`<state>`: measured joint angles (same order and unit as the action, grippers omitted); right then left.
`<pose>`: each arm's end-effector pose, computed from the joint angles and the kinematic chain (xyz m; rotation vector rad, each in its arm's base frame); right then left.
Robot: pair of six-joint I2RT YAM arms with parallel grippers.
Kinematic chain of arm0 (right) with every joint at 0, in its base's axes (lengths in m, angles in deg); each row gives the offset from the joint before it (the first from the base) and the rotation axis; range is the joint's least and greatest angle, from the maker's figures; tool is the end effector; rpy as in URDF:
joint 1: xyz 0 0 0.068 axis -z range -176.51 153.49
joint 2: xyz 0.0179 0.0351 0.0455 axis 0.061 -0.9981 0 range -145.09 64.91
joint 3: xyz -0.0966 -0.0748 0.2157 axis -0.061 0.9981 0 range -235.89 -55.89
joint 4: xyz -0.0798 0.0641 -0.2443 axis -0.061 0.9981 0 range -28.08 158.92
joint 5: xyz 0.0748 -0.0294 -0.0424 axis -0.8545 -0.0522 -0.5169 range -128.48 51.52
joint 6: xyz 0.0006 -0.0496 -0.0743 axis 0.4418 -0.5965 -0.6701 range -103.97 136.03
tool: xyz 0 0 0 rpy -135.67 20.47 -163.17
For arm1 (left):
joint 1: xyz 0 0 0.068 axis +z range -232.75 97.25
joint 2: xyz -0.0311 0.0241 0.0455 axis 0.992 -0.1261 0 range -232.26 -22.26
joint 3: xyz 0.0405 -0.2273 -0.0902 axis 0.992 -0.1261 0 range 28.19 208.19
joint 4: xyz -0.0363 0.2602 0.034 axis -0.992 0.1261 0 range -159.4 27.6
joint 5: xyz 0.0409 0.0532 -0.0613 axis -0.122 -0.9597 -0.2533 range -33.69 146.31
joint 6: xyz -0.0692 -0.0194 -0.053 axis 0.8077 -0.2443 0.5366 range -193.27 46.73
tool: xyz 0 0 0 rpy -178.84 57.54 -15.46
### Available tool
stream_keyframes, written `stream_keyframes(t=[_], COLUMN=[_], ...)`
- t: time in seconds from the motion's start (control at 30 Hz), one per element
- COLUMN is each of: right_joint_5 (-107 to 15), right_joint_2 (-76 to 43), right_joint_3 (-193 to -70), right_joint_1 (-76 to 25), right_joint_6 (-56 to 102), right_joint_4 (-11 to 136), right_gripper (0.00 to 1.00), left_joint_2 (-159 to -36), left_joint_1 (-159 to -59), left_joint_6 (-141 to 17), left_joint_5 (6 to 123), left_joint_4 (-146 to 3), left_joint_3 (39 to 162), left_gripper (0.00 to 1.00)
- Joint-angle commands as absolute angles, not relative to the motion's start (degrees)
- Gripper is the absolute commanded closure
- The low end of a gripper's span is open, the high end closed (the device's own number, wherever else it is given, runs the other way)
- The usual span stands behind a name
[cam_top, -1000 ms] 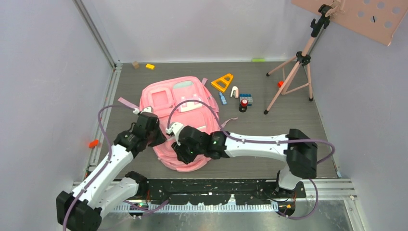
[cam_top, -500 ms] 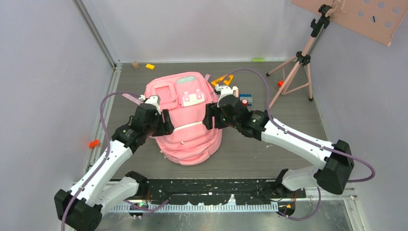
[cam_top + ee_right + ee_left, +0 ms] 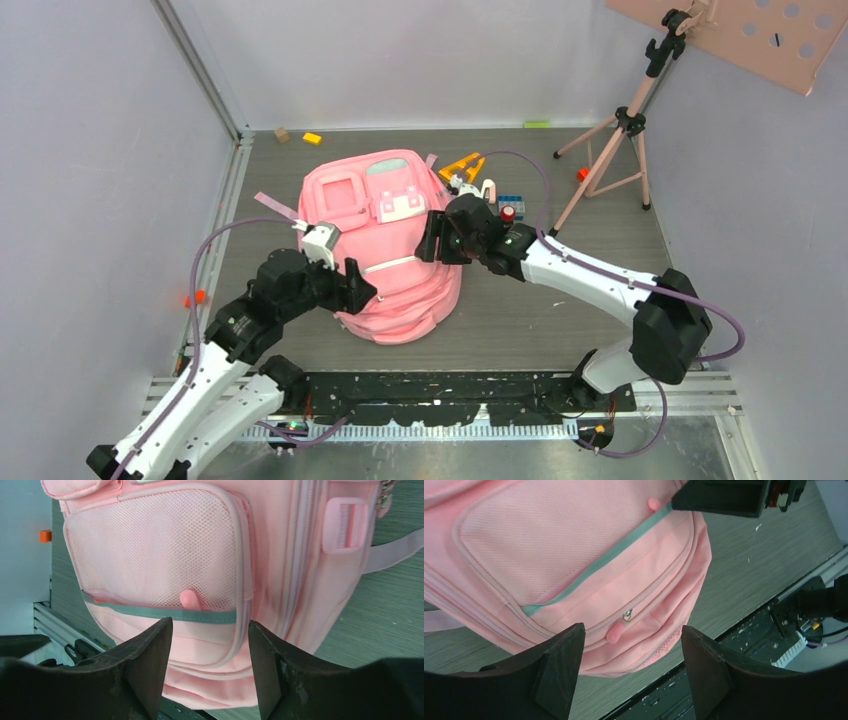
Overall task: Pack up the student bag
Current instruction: Unzip the student bag at the center of the board.
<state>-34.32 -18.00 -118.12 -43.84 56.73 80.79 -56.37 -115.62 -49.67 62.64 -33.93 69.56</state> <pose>0.2499 0.2629 0.2205 -0.0964 2.3639 0.7127 0.1606 -0.1142 0.2657 0.2433 2.1257 -0.7095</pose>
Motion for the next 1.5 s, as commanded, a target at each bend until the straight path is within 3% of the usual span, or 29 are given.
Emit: stream_keyframes(t=[0.0, 0.5, 0.77, 0.93, 1.03, 1.17, 1.3, 1.47], right_joint_5=[-36.31, -32.49, -33.35, -34.27, -34.28, -34.33, -34.31, -34.44], right_joint_2=[-20.35, -23.13, -24.84, -25.7, -25.7, -25.77, -26.19, -26.43], right_joint_3=[-119.26, -119.72, -120.6, -121.23, -121.25, -121.19, -121.19, -121.13], right_joint_1=[-43.8, -43.79, -43.79, -43.79, -43.85, -43.79, -43.79, -43.79], right_joint_6=[61.15, 61.53, 62.19, 62.73, 63.0, 62.95, 62.87, 63.07], right_joint_4=[75.78, 77.48, 77.46, 77.01, 76.64, 76.36, 76.07, 75.86], right_gripper=[0.38, 0.44, 0.45, 0.57, 0.59, 0.59, 0.68, 0.75], left_joint_2=[-58.69, -62.73, -66.1, -67.91, -68.76, -69.47, -69.67, -68.95], left_joint_1=[-118.88, -128.42, -130.12, -130.21, -130.35, -130.96, -131.51, -131.53], left_joint_6=[-48.63, -43.19, -45.31, -46.62, -47.53, -48.64, -49.76, -49.8], left_joint_5=[63.53, 51.31, 45.09, 43.98, 43.65, 43.49, 42.42, 43.52], left_joint_4=[-34.08, -37.76, -44.43, -48.14, -49.38, -50.16, -50.78, -52.99], left_joint_3=[68.38, 61.55, 59.01, 58.51, 58.14, 57.82, 57.71, 57.11], left_gripper=[0.28, 0.42, 0.43, 0.46, 0.49, 0.56, 0.64, 0.85])
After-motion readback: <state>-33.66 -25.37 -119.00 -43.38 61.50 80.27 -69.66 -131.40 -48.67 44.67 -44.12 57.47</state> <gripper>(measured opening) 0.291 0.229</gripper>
